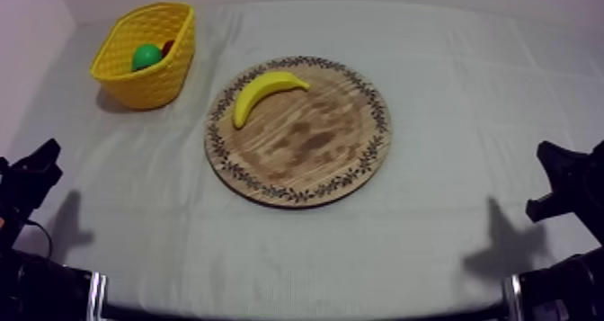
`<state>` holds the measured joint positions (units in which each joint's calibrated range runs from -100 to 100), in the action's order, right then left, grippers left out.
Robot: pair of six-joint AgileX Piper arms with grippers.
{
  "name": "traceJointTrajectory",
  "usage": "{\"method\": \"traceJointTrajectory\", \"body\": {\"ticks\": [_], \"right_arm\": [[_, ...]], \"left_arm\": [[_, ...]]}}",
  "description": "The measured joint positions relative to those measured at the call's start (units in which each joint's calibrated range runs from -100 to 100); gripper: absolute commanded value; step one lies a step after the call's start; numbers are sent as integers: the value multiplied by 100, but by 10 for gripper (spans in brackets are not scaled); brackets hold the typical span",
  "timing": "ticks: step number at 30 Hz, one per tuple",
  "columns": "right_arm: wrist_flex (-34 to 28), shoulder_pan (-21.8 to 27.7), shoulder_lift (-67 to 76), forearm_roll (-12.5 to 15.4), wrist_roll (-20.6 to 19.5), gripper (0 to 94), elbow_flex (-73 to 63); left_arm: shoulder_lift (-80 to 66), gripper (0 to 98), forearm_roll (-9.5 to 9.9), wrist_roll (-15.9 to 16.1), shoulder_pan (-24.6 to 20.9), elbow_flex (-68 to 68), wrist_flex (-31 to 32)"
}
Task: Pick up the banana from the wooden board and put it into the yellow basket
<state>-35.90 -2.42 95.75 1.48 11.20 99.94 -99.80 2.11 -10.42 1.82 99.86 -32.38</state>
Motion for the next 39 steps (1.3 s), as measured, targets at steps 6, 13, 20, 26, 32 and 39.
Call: {"method": "traceJointTrajectory", "body": {"ticks": [6, 13, 20, 26, 32, 39], "right_arm": [[7, 0, 0, 0, 0, 3, 0], [7, 0, 0, 0, 0, 3, 0], [7, 0, 0, 0, 0, 3, 0], [-1, 0, 0, 0, 0, 3, 0], [-1, 0, 0, 0, 0, 3, 0], [-8, 0, 0, 0, 0, 3, 0]], "left_arm": [[0, 0, 0, 0, 0, 0, 0], [0, 1, 6, -17, 0, 0, 0], [0, 1, 25, -459, -135, 0, 0], [0, 1, 19, -563, -200, -21, -125], [152, 0, -63, -455, -217, -13, 4], [717, 0, -327, -71, -213, -409, 279]]}}
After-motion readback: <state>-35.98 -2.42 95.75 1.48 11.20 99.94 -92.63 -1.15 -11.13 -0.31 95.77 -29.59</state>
